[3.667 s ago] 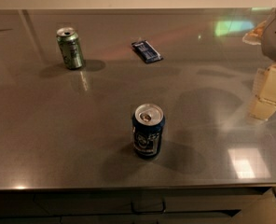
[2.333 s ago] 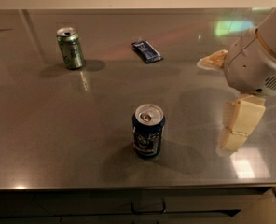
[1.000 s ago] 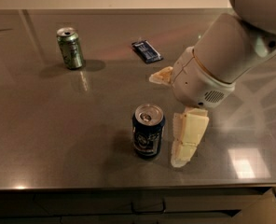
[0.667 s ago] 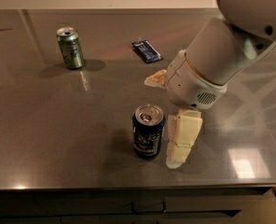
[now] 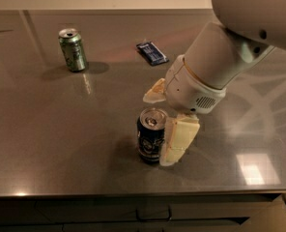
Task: Move pepsi can near rxbar blueberry
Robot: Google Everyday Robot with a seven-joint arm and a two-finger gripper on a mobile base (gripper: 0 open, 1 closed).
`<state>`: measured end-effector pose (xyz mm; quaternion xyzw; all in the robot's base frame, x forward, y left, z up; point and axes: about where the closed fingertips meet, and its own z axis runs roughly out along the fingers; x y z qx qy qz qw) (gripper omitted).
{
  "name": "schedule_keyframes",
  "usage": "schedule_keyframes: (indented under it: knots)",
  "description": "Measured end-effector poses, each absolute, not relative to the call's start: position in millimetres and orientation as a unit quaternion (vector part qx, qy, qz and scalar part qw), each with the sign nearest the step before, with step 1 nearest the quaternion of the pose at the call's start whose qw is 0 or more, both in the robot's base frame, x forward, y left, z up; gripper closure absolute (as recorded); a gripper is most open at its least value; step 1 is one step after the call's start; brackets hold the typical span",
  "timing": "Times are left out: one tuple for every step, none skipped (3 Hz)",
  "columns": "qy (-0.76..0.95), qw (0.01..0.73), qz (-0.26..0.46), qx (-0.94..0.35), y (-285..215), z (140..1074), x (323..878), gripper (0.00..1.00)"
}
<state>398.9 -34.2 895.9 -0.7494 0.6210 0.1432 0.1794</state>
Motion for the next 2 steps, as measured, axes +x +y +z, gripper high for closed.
schedule_keyframes:
  knots:
    - [0.62,0.18,0.148,-0.749,-32.4,898.4,400.0,0.44]
    - [0.626,0.183,0.149,-0.743,-34.7,902.3,404.4,0.68]
